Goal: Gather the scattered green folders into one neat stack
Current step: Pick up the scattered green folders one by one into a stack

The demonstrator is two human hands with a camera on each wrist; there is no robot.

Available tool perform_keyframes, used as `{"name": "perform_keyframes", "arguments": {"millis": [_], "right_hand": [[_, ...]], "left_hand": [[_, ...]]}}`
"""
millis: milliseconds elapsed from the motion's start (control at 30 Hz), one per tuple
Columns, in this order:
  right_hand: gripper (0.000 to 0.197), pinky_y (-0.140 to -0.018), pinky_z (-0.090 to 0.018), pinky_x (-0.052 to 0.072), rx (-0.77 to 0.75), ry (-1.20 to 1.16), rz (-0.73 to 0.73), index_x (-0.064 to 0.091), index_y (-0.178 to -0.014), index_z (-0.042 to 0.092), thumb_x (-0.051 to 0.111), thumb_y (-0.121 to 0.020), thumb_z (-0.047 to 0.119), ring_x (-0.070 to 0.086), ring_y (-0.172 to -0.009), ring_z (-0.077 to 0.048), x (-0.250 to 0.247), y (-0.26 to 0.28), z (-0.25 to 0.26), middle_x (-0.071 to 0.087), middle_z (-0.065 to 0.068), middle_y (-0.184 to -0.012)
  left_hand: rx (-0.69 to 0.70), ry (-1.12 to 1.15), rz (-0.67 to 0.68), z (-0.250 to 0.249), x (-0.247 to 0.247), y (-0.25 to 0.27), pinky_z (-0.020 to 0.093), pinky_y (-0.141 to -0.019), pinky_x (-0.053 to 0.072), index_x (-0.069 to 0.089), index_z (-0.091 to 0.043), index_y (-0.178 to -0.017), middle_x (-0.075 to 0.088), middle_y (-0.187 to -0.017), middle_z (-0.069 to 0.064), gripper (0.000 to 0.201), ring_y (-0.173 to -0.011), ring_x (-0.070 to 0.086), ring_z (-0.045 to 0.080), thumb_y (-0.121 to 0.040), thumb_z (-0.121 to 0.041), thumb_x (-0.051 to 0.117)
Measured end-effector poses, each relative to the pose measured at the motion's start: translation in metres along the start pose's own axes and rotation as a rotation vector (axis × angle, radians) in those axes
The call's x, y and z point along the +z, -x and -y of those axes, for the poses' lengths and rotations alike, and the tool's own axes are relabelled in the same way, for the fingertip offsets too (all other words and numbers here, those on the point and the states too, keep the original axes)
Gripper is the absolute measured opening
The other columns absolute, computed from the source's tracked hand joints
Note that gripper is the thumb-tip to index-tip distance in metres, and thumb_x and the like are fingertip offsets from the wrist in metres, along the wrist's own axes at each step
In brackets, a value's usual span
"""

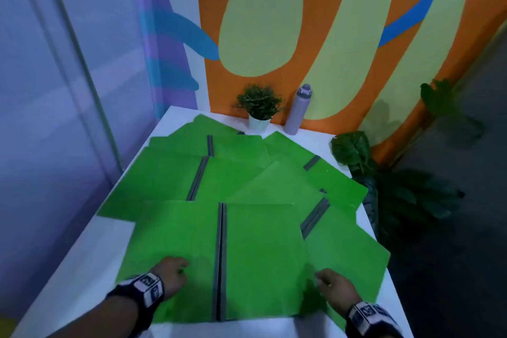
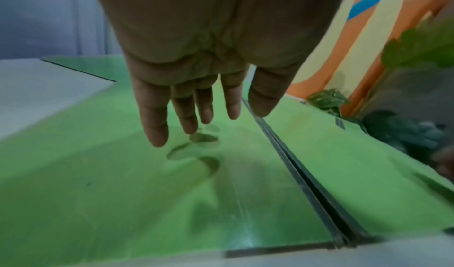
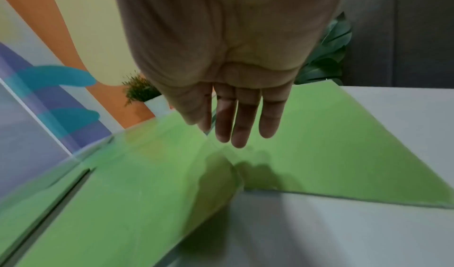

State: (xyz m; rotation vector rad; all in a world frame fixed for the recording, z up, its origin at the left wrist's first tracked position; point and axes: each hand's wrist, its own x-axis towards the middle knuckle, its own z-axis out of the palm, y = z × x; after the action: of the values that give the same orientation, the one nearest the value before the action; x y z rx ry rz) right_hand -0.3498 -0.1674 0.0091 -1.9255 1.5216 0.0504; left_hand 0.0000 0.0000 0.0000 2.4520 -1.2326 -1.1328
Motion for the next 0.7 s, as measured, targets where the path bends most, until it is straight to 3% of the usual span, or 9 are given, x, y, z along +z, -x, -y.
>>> {"name": "perform_keyframes", "arguments": {"millis": [167, 267, 367, 433, 500, 600, 700], "right_hand": [[0.042, -0.092, -0.032, 0.045, 0.140, -0.006, -0.005, 0.049, -0.131, 0.006, 0.053, -0.090, 0.009, 0.058, -0.109, -0.029, 0.015, -0.028, 0.002, 0.056, -0.019, -0.127], [0.047, -0.095, -0.034, 0.045, 0.199, -0.032, 0.012, 0.043, -0.133, 0.001, 0.055, -0.088, 0.010, 0.056, -0.109, -0.031, 0.022, -0.038, 0.004, 0.054, -0.022, -0.127], [0.031, -0.089, -0.030, 0.046, 0.192, -0.048, 0.031, 0.050, -0.120, 0.005, 0.052, -0.089, 0.008, 0.057, -0.100, -0.027, 0.029, -0.043, 0.009, 0.059, -0.018, -0.114], [0.022, -0.090, -0.037, 0.049, 0.165, -0.099, 0.002, 0.049, -0.110, 0.006, 0.049, -0.088, 0.003, 0.059, -0.097, -0.030, 0.033, -0.044, 0.013, 0.059, -0.012, -0.104], [0.024, -0.092, -0.038, 0.049, 0.134, -0.225, -0.070, 0.048, -0.111, 0.007, 0.047, -0.089, -0.003, 0.057, -0.101, -0.030, 0.030, -0.043, 0.022, 0.055, -0.007, -0.106], [0.019, -0.074, -0.038, 0.050, 0.030, -0.466, -0.204, 0.052, -0.090, 0.009, 0.047, -0.088, -0.009, 0.056, -0.081, -0.026, 0.009, -0.033, 0.042, 0.059, -0.011, -0.085], [0.022, -0.064, -0.041, 0.052, -0.033, -0.669, -0.254, 0.055, -0.086, 0.014, 0.047, -0.089, -0.006, 0.054, -0.068, -0.024, -0.017, -0.024, 0.058, 0.059, -0.012, -0.080]], "left_hand": [[-0.043, -0.067, 0.012, -0.010, 0.023, -0.015, 0.025, -0.114, 0.028, 0.038, -0.020, -0.145, 0.028, -0.156, 0.008, 0.055, -0.140, 0.036, 0.021, -0.091, -0.025, 0.051], [-0.064, -0.136, 0.044, -0.010, 0.032, -0.016, 0.032, -0.116, 0.029, 0.033, -0.024, -0.147, 0.018, -0.160, 0.007, 0.060, -0.143, 0.032, 0.025, -0.090, -0.032, 0.049], [-0.056, -0.165, 0.017, -0.009, 0.037, -0.016, 0.031, -0.115, 0.031, 0.034, -0.025, -0.147, 0.015, -0.161, 0.006, 0.059, -0.142, 0.032, 0.026, -0.090, -0.030, 0.050], [-0.050, -0.164, 0.006, -0.010, 0.039, -0.016, 0.030, -0.114, 0.032, 0.034, -0.024, -0.147, 0.017, -0.161, 0.006, 0.059, -0.142, 0.033, 0.026, -0.090, -0.030, 0.051], [-0.055, -0.121, -0.028, -0.011, 0.036, -0.015, 0.030, -0.113, 0.033, 0.034, -0.021, -0.147, 0.022, -0.159, 0.007, 0.060, -0.140, 0.036, 0.025, -0.091, -0.032, 0.053], [-0.101, 0.025, -0.087, -0.020, 0.025, -0.011, 0.033, -0.111, 0.036, 0.028, -0.016, -0.148, 0.026, -0.157, 0.010, 0.074, -0.137, 0.039, 0.026, -0.087, -0.044, 0.057], [-0.071, 0.179, -0.155, -0.035, 0.006, -0.003, 0.042, -0.114, 0.029, 0.011, -0.019, -0.153, 0.006, -0.162, 0.010, 0.098, -0.146, 0.023, 0.030, -0.078, -0.063, 0.058]]}}
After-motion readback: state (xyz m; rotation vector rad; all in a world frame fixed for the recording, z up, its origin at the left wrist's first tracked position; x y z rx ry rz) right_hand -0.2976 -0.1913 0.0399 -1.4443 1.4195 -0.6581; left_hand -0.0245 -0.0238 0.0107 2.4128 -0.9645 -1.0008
